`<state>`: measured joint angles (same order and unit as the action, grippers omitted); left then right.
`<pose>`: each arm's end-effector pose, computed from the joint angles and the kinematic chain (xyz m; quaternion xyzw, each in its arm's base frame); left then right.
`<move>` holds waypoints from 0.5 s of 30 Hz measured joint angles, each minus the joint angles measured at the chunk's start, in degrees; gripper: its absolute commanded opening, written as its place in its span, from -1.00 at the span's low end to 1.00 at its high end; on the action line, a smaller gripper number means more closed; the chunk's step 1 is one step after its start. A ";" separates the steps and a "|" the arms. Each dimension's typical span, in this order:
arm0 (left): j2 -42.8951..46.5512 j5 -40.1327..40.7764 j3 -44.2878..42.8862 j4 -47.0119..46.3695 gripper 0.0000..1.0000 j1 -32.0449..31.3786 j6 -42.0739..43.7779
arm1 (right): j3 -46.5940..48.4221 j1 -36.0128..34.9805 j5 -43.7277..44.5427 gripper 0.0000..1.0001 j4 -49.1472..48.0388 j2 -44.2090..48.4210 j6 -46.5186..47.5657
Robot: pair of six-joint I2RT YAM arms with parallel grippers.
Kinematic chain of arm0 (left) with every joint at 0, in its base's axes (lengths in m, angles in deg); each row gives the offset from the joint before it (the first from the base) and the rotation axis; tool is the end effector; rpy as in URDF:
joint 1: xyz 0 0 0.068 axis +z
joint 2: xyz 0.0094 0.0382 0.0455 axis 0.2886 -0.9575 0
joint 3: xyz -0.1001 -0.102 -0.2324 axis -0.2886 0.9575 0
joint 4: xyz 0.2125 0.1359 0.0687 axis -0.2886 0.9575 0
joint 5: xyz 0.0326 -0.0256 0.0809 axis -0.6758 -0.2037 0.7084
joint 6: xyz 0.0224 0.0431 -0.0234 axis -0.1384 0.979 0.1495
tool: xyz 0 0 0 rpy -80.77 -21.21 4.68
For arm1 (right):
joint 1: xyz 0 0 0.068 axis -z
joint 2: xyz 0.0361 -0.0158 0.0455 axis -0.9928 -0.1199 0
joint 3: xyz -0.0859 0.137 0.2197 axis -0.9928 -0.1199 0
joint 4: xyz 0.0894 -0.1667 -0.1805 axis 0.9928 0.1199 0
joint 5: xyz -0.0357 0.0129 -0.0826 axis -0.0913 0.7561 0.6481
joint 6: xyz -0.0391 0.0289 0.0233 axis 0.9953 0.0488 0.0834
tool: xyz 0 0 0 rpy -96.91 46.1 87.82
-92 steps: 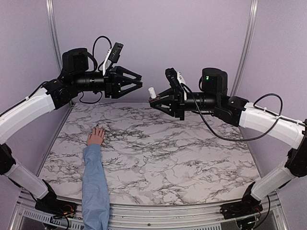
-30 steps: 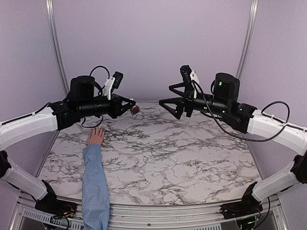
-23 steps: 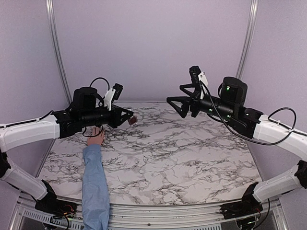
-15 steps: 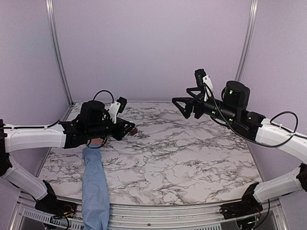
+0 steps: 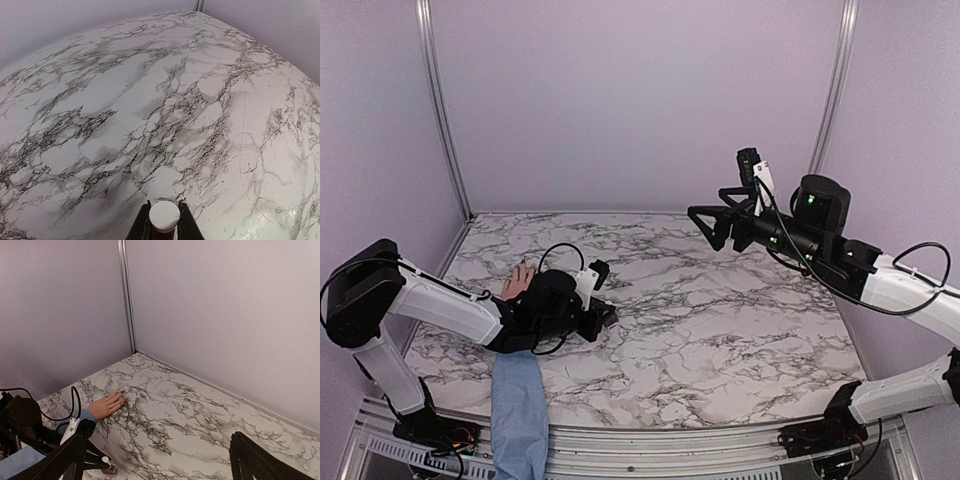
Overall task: Paint the nails
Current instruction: Place the nail polish bottle at the center of the board.
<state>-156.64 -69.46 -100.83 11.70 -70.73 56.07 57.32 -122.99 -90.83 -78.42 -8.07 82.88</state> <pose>0.2024 -0.2694 0.1724 0.2654 0.7873 -0.2469 0.4988 0.2020 0.1745 0.3620 -0.2632 0.6740 0.2990 0.6221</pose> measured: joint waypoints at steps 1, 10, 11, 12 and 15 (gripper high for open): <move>-0.87 0.35 0.17 -0.92 -1.00 -0.28 0.00 | -0.04 0.00 0.07 0.97 0.31 0.07 -0.07; -5.79 2.91 1.11 -7.26 -1.00 -2.10 1.09 | -0.11 0.00 0.66 0.97 2.27 0.24 -0.26; -6.12 3.06 1.11 -7.69 -1.00 -2.27 1.31 | -0.11 0.00 0.66 0.97 2.40 0.24 -0.26; -6.43 3.26 1.11 -8.09 -1.00 -2.40 1.42 | -0.11 0.00 0.70 0.97 2.49 0.24 -0.26; -7.56 3.63 1.11 -8.83 -0.94 -2.60 1.81 | -0.11 0.00 0.72 0.97 2.84 0.24 -0.20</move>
<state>-164.20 -65.83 -99.72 2.87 -73.33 57.89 57.21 -122.99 -90.11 -75.58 -7.83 82.69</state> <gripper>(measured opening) 0.127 0.986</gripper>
